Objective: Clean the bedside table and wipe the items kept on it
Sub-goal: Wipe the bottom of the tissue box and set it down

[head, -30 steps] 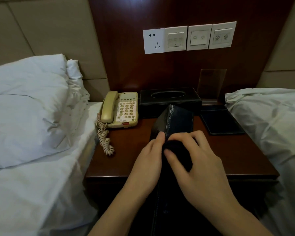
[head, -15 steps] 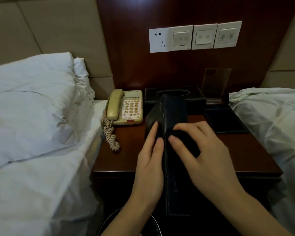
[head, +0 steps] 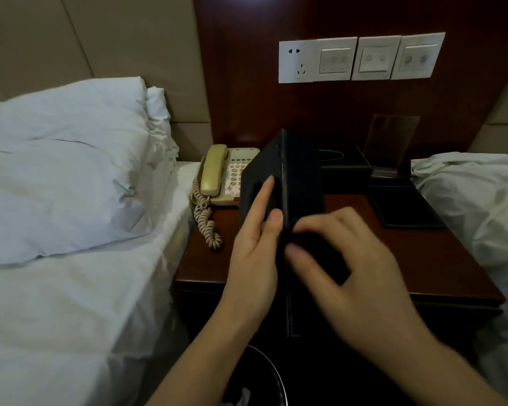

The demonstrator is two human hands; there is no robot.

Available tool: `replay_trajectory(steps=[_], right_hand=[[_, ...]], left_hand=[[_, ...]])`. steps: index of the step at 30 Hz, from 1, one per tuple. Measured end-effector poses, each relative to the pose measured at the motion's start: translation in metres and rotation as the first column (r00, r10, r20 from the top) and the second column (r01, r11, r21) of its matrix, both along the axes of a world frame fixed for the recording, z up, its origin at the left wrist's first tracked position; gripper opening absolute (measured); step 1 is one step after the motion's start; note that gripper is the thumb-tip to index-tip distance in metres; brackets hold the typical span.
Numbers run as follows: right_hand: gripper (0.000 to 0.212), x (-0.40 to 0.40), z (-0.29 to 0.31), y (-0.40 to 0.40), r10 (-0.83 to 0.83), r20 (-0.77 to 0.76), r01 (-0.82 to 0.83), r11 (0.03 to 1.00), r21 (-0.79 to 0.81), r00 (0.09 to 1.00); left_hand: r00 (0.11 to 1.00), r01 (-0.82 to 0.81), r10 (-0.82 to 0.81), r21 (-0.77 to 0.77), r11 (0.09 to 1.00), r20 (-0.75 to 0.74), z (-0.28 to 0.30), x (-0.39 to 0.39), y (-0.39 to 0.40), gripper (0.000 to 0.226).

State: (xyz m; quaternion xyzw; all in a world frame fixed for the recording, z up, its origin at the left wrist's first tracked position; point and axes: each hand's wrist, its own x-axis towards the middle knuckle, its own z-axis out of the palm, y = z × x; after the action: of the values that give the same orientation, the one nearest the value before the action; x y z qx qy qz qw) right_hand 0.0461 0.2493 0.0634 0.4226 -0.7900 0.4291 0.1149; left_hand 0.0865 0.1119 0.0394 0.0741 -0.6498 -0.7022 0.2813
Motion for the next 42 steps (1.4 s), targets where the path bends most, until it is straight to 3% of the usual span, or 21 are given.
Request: replay_trajectory(steps=[3,8,14,20,25,31,37,42], right_hand=[[0.023,0.011,-0.007,-0.004,0.074,-0.029,-0.074,0.997,0.022,0.997],[0.023,-0.022,-0.004,0.002,-0.067,0.082,0.072,0.996,-0.061,0.994],[0.021,0.020,-0.012,0.006,0.146,-0.027,-0.142,0.982,0.124,0.989],[0.018,-0.015,-0.005,0.011,-0.033,0.053,0.034,0.999,-0.015,0.998],[0.023,0.019,-0.008,0.008,0.119,-0.038,-0.114,0.986,0.120,0.992],[0.022,-0.013,-0.004,0.016,-0.056,0.037,0.055,0.998,0.014,0.998],[0.023,0.018,-0.007,0.014,0.087,-0.012,-0.084,0.985,0.148,0.996],[0.021,-0.001,-0.003,0.015,-0.001,0.094,0.000,1.000,0.013,0.996]], left_hand=[[0.999,0.020,-0.019,0.021,1.000,-0.031,0.003,0.002,-0.008,0.047],[0.998,0.066,-0.064,0.056,0.996,-0.025,0.004,0.001,-0.004,0.053],[0.996,-0.064,0.067,0.066,0.996,-0.051,0.010,-0.003,-0.011,0.048],[0.998,-0.034,0.037,0.074,0.997,-0.046,0.010,-0.006,-0.004,0.051],[0.993,-0.091,0.098,0.106,0.990,-0.061,0.010,-0.011,-0.007,0.049],[0.990,-0.108,0.117,0.108,0.988,-0.076,0.014,-0.013,-0.003,0.049],[0.983,-0.161,0.171,0.131,0.978,-0.064,0.015,-0.015,-0.007,0.049],[0.989,-0.138,0.144,0.141,0.980,-0.033,0.016,-0.017,0.002,0.050]])
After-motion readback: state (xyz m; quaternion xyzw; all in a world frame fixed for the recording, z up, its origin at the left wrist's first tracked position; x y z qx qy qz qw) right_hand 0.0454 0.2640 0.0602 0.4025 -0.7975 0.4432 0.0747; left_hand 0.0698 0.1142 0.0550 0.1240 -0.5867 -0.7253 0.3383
